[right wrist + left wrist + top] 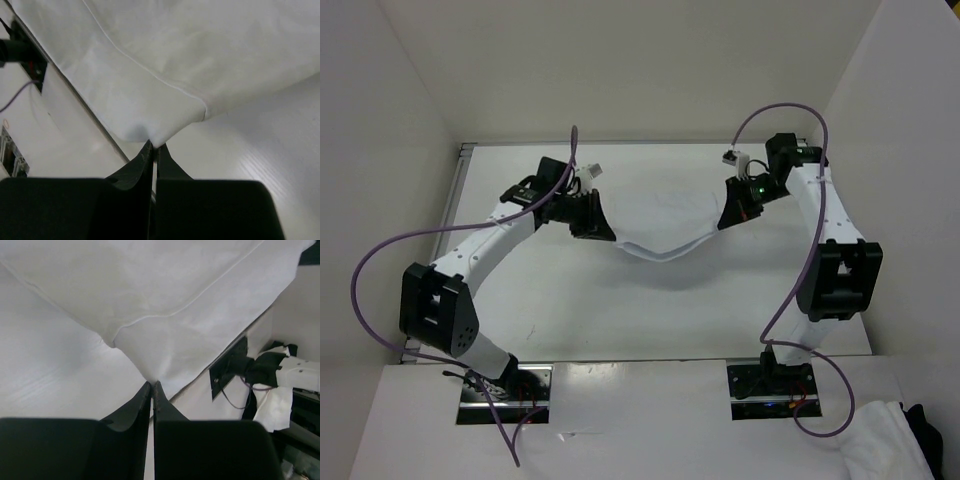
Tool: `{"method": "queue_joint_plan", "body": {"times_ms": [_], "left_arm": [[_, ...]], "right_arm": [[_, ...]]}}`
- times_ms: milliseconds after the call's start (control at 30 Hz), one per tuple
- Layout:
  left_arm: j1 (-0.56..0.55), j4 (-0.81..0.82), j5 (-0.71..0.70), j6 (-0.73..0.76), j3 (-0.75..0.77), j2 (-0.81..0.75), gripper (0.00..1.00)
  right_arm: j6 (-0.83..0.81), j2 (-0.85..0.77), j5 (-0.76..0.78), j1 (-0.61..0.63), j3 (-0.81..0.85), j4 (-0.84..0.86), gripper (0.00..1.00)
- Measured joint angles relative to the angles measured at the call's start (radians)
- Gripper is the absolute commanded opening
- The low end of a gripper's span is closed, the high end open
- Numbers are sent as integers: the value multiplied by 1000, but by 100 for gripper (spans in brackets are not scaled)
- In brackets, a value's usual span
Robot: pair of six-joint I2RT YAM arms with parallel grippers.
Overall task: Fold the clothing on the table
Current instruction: Fold the skirt
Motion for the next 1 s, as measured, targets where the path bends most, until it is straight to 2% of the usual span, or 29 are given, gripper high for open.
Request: {"method": "queue_joint_plan", "body": {"times_ms": [167, 300, 433, 600, 767, 1000], "left_arm": [[36, 30, 1, 18, 108, 0, 8], [36, 53, -15, 50, 130, -10, 6], [35, 71, -97, 74, 70, -64, 3], [35, 69, -220, 93, 26, -143, 1], [35, 70, -294, 97, 26, -189, 1], [16, 55, -312, 104, -72, -342, 2]], "right_arm": [[119, -81, -62, 0, -38, 181, 0], [193, -309, -31, 0, -231, 421, 0], [235, -499, 47, 6, -391, 636, 0], [365, -435, 112, 16, -430, 780, 0], [408, -403, 124, 16, -499, 789, 0], [232, -492, 88, 15, -519, 632, 0]]}}
